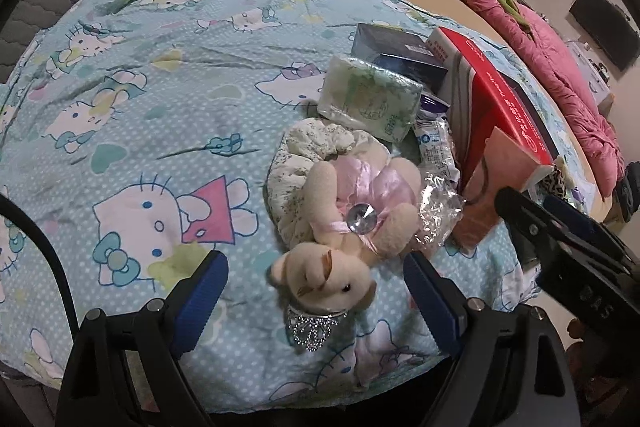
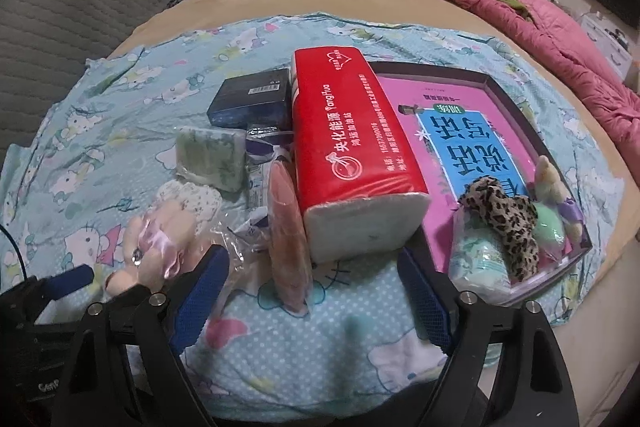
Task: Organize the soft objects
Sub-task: 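Grasp the pink-bowed plush bunny with left tool while right tool grasps the pink bagged item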
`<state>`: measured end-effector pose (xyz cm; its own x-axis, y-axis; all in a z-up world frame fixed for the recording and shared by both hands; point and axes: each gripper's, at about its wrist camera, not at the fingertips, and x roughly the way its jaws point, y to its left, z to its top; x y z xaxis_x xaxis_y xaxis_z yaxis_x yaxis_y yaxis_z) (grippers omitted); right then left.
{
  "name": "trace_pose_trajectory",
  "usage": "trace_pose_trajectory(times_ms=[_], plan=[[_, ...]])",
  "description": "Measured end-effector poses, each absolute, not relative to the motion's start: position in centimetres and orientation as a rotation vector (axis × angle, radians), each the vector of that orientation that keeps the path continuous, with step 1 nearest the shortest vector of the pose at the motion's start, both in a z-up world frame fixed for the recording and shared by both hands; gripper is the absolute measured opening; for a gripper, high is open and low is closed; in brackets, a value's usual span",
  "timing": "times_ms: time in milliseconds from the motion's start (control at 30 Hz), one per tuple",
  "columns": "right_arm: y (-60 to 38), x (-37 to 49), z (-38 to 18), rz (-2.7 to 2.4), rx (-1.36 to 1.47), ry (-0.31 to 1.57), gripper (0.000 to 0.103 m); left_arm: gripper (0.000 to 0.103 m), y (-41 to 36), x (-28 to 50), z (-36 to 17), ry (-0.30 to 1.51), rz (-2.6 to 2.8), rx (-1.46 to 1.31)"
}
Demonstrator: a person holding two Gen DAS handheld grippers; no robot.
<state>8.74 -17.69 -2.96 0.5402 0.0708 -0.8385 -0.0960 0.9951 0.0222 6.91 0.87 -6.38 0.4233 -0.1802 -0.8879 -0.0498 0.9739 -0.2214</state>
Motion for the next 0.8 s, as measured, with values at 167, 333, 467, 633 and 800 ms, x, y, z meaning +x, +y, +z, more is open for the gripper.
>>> trace_pose_trajectory(times_ms=[167,333,467,633,800], plan=[[-17.5,9.7,-4.1,0.099,0.003,1.019,0.059,0.086,1.6,7.1,-6.8,1.132,-0.098,-0.251],[-17.2,10.1,-5.3,0.115,0.01,1.039,0.036,0.081,1.9,7.2,-7.2,1.131,-0.125,-0.276],[-17.4,10.0,-5.4,0.134,0.016,1.032,0.026,0.067,1.7,7.4,-7.7,1.137,-0.167,-0.313],[-17.6,9.5,-4.7,0.173,0.024,1.018,0.019,0.053,1.3,7.6,-8.3,1.151,-0.2,-0.345],[-17.9,9.0,-3.6,0.207,0.04,1.006,0.019,0.042,1.4,7.6,-8.3,1.144,-0.211,-0.382]])
